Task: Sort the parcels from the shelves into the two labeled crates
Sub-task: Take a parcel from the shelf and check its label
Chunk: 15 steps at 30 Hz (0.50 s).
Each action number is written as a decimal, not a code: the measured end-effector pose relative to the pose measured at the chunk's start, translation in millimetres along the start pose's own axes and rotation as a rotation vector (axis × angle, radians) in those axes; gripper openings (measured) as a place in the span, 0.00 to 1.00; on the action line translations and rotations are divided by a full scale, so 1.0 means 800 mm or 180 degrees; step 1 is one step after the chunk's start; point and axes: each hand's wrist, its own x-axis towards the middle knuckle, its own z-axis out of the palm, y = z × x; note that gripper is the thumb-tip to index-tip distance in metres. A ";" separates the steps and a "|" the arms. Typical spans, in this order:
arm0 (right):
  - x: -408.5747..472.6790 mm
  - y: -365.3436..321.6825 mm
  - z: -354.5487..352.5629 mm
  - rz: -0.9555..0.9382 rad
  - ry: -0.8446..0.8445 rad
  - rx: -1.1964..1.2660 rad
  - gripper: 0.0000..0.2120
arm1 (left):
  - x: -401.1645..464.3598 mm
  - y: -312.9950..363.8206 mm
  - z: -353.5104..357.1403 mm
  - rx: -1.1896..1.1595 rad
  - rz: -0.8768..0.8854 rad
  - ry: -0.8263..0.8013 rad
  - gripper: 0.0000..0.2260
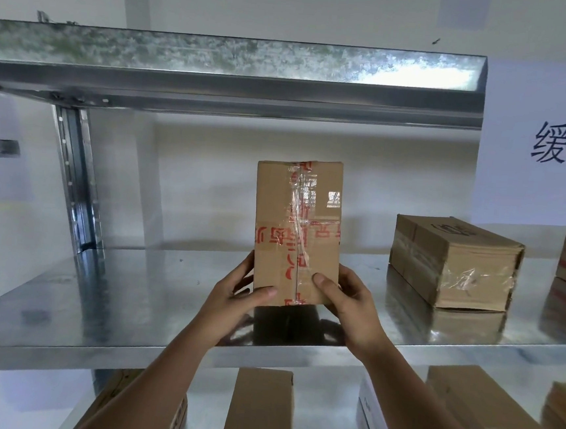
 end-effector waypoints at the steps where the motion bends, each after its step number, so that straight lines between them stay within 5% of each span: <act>1: -0.001 -0.001 0.001 0.0048 0.0014 0.0023 0.15 | 0.001 -0.001 -0.001 0.0037 -0.0015 0.0018 0.35; 7: 0.009 -0.001 -0.003 0.0412 0.0235 0.0245 0.11 | -0.006 0.003 -0.003 -0.0054 0.0072 -0.0020 0.28; 8: 0.010 0.000 -0.005 0.0415 0.0220 0.0311 0.14 | -0.007 0.002 -0.004 -0.0122 0.0078 -0.0031 0.26; 12: 0.011 0.002 -0.014 0.0552 -0.0111 0.0553 0.53 | -0.008 0.000 -0.011 -0.0873 0.0032 -0.0111 0.23; 15: 0.013 0.000 -0.013 0.0533 -0.0130 0.0524 0.50 | -0.006 0.000 -0.011 -0.1018 0.0035 0.0123 0.25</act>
